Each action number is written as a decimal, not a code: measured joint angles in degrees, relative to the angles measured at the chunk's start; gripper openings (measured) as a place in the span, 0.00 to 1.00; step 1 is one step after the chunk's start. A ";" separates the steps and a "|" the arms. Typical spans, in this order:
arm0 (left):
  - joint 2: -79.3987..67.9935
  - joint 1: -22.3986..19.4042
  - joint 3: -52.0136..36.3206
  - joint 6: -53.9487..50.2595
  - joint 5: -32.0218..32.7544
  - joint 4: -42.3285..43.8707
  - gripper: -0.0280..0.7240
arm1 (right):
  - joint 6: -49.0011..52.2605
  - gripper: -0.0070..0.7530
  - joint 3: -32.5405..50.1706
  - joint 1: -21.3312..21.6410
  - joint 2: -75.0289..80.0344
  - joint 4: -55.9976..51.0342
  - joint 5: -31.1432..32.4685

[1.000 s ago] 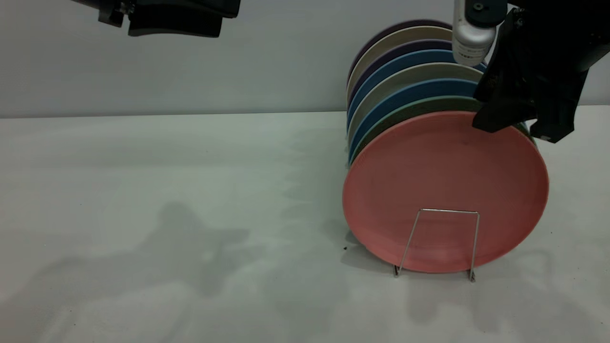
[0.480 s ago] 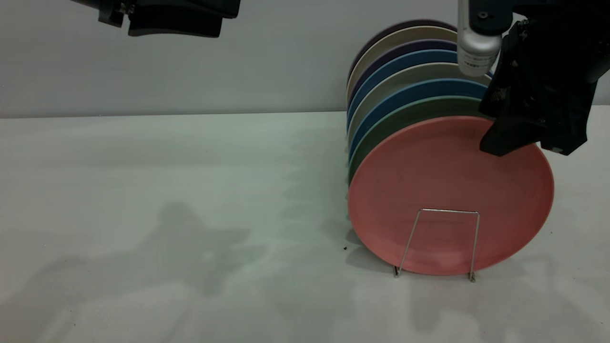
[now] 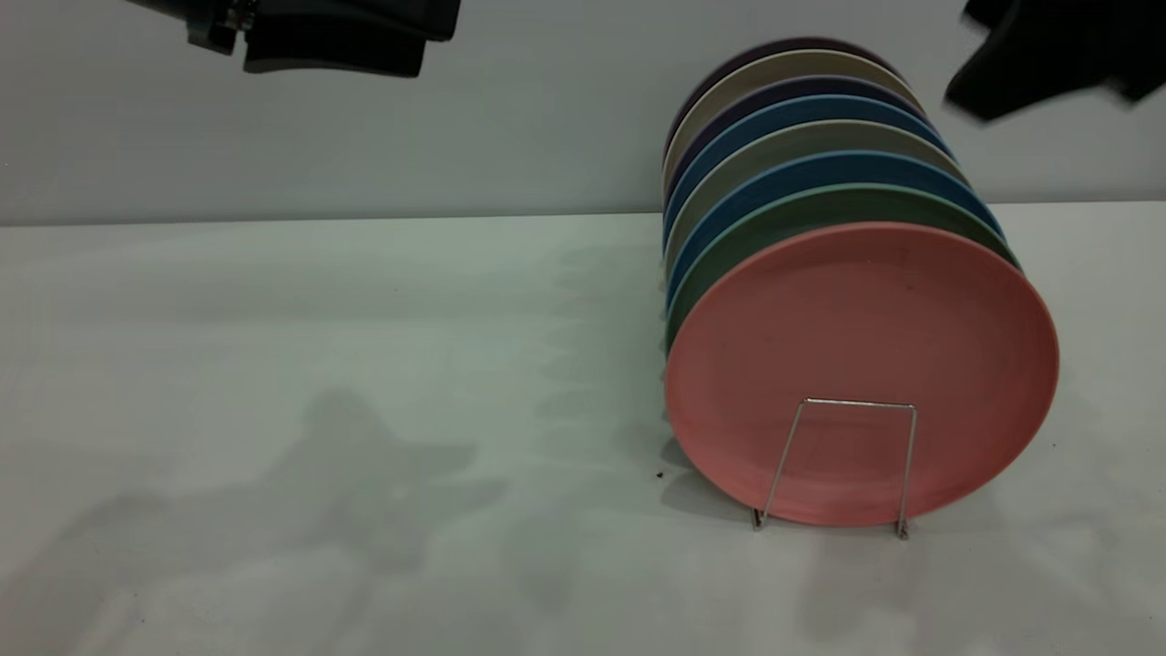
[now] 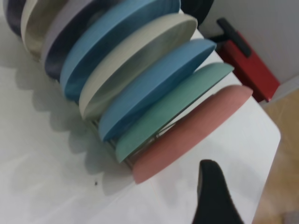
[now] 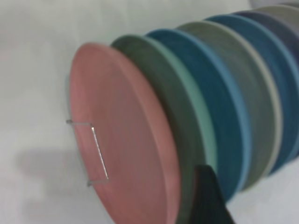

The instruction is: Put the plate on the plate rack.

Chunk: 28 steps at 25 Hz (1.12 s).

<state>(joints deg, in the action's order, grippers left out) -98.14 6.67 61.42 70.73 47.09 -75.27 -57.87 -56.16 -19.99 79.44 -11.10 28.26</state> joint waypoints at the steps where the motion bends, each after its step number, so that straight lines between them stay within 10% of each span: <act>1: 0.64 -0.42 -0.07 -0.28 0.15 0.92 0.66 | 2.87 0.65 0.00 0.00 -1.44 1.37 0.77; 11: 19.62 -10.50 -0.39 -7.57 3.06 9.02 0.66 | 43.42 0.62 0.10 0.00 -20.52 18.85 20.33; 28: 61.73 -10.59 -4.64 -42.98 10.91 41.83 0.66 | 51.18 0.54 9.51 0.00 -53.99 16.15 42.80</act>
<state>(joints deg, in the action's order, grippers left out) -36.41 -3.92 56.79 27.74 58.00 -33.45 -6.69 -46.65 -19.99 25.45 5.05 71.06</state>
